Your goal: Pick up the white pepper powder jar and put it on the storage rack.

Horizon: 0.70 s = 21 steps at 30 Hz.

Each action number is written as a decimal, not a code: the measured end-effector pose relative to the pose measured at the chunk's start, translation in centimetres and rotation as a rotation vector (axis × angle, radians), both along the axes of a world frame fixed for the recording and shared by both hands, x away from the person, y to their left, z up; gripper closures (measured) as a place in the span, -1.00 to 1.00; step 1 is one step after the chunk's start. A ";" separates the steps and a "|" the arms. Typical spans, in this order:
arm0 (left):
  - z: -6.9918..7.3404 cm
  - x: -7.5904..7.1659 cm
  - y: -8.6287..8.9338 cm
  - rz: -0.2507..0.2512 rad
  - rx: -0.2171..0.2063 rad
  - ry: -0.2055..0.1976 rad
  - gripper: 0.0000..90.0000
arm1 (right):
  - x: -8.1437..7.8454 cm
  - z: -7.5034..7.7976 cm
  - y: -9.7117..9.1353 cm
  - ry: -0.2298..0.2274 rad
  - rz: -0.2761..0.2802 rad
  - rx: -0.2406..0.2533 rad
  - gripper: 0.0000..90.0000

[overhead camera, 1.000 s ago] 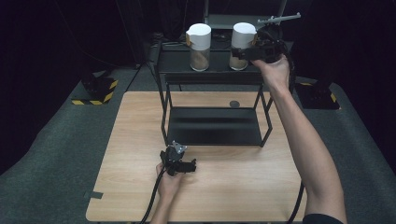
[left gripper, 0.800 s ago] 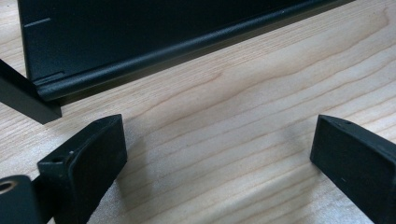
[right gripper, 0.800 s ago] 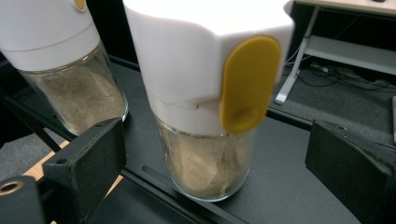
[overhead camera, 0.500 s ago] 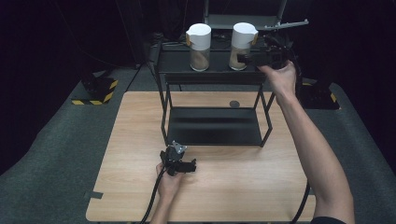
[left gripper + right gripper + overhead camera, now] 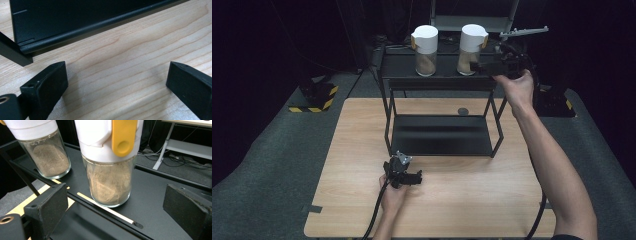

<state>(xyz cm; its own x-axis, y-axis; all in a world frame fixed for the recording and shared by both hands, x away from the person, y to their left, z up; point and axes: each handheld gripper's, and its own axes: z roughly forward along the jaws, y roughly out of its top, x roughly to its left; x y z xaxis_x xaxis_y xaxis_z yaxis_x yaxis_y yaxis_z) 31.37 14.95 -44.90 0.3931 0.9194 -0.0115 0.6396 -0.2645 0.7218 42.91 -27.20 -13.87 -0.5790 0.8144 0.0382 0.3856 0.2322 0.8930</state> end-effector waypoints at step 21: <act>0.0 0.0 0.0 0.000 0.001 -0.001 -0.91 | -1.5 -1.1 -1.3 -0.012 0.028 -0.001 -0.86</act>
<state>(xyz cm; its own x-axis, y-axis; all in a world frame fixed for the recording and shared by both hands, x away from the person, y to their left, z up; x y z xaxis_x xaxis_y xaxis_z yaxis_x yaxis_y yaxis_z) 31.37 14.94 -44.90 0.3932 0.9194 -0.0101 0.6392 -0.2655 0.7217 41.41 -28.46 -14.92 -0.6017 0.7981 0.0302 0.3679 0.2434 0.8974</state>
